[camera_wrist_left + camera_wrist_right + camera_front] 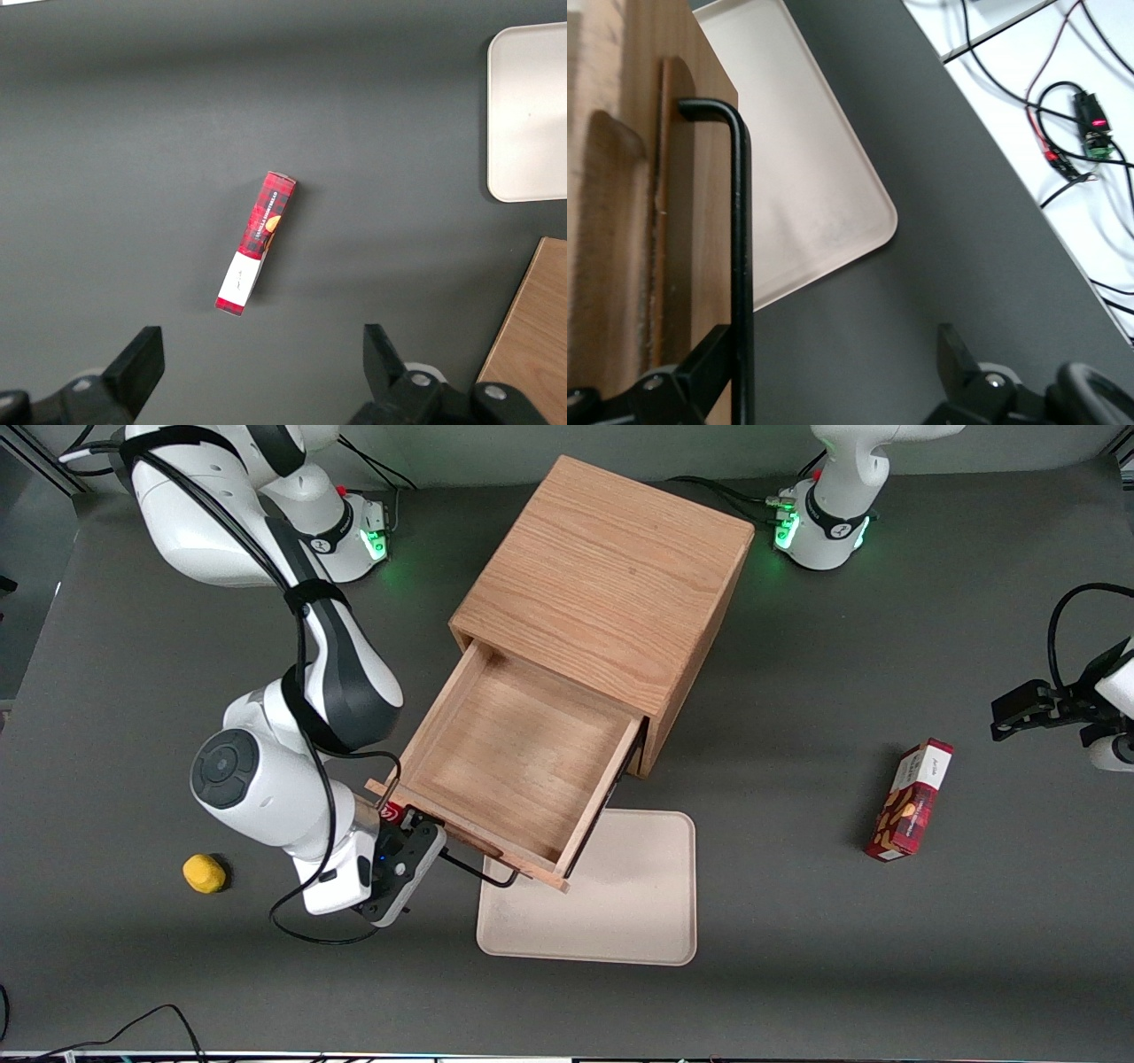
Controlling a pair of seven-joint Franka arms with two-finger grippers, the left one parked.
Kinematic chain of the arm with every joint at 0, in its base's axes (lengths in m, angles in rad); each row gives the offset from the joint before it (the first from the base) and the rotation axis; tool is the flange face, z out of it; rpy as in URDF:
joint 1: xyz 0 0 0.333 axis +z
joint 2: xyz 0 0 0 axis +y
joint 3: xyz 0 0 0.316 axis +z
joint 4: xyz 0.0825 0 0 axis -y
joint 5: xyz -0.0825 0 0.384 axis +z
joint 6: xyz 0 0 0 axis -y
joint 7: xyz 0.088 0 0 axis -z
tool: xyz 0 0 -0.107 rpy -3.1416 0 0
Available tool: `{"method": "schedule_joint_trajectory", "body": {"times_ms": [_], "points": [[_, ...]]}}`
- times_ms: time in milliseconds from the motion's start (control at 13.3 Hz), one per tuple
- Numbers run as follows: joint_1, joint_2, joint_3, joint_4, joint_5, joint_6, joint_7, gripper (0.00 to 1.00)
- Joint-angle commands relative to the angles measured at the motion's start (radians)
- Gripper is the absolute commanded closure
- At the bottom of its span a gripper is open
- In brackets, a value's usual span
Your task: Open upper drawer
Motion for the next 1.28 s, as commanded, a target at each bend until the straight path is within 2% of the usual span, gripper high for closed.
{"method": "schedule_joint_trajectory", "body": {"times_ms": [0, 151, 301, 677, 903, 1054, 1204], "points": [[-0.020, -0.014, 0.013, 0.033, 0.006, 0.013, 0.032, 0.00], [-0.023, -0.075, 0.014, 0.016, 0.053, 0.009, 0.097, 0.00], [-0.044, -0.194, 0.013, -0.088, 0.059, -0.039, 0.139, 0.00], [-0.214, -0.449, 0.016, -0.399, 0.063, -0.033, 0.175, 0.00], [-0.280, -0.606, -0.018, -0.579, 0.073, -0.025, 0.288, 0.00], [-0.282, -0.701, -0.091, -0.703, 0.072, -0.024, 0.372, 0.00], [-0.282, -0.767, -0.128, -0.780, 0.056, -0.031, 0.509, 0.00]]}}
